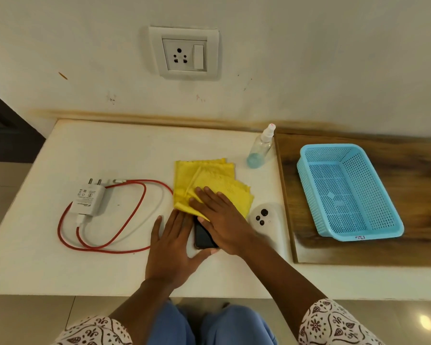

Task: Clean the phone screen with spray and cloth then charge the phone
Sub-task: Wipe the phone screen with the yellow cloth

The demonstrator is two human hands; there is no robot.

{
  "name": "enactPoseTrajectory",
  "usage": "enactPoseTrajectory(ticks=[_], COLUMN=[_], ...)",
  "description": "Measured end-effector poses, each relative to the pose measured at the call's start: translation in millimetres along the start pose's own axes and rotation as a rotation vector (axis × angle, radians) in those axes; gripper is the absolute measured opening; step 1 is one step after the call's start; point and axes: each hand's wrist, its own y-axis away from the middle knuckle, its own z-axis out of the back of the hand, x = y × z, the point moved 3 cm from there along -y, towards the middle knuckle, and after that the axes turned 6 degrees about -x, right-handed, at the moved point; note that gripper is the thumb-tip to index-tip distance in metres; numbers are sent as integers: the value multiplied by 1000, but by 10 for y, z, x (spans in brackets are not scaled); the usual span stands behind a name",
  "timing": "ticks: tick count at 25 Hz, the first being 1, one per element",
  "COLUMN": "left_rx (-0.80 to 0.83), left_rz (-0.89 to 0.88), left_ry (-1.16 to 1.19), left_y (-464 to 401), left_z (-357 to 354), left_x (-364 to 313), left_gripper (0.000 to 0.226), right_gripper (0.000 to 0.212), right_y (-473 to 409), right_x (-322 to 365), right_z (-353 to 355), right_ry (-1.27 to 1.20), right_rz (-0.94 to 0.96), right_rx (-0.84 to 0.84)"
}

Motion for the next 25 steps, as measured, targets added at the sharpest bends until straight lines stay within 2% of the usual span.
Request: enactPoseTrajectory(ticks=[10,15,18,21,25], left_rx=[-79,-149,-128,-107,-49], left_rz=[-74,-137,-103,-70,-83], left_ry=[45,47,73,122,103], left_y=[21,45,39,28,20], left_z=[37,50,78,114,116], left_x=[-32,-32,-30,-41,-48], left_gripper=[67,61,64,63,72], right_gripper=[47,47,44,38,28], right_y=[491,622,662,721,806], right_x=[262,336,363,382,494], right_z=[-68,-90,-62,5,181], right_ry=[-164,-249,-334,-468,-723], right_rz=[-79,-115,-138,-206,-402], right_rx=[99,82,67,40,88])
